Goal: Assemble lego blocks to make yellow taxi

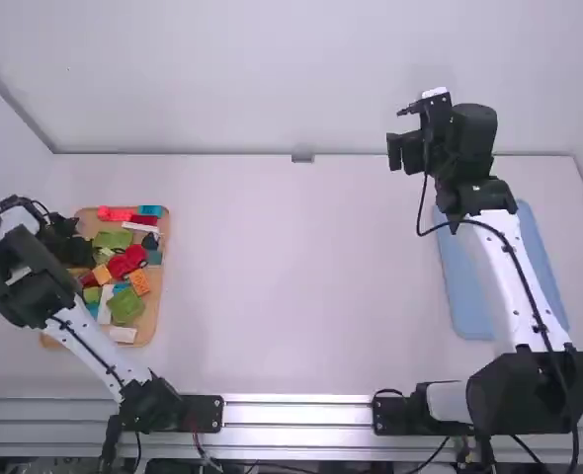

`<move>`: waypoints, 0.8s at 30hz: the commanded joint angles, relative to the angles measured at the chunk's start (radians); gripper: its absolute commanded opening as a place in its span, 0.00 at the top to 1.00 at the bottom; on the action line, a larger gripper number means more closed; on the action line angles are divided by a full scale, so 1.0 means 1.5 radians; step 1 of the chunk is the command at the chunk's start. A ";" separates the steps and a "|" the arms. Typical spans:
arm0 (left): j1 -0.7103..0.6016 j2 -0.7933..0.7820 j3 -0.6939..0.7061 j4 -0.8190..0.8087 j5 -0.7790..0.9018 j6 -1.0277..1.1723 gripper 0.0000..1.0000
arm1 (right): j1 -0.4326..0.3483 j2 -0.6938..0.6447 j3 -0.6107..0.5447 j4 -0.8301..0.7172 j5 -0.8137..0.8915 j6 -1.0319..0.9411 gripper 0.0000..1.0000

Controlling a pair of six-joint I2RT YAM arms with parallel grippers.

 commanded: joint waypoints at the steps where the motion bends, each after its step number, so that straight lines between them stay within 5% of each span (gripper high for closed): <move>1: -0.001 0.006 -0.005 -0.003 -0.015 -0.031 0.52 | 0.003 0.005 0.020 0.003 -0.002 0.001 0.02; 13: -0.051 -0.146 0.037 -0.125 0.033 -0.017 0.57 | 0.003 0.005 0.020 0.011 -0.002 0.001 0.01; 19: -0.181 -0.208 0.026 -0.196 0.064 0.081 0.62 | 0.003 0.005 0.020 0.003 -0.002 0.002 0.01; 24: -0.372 -0.209 0.018 -0.230 0.061 0.164 0.67 | 0.002 0.005 0.020 -0.008 -0.001 0.001 0.01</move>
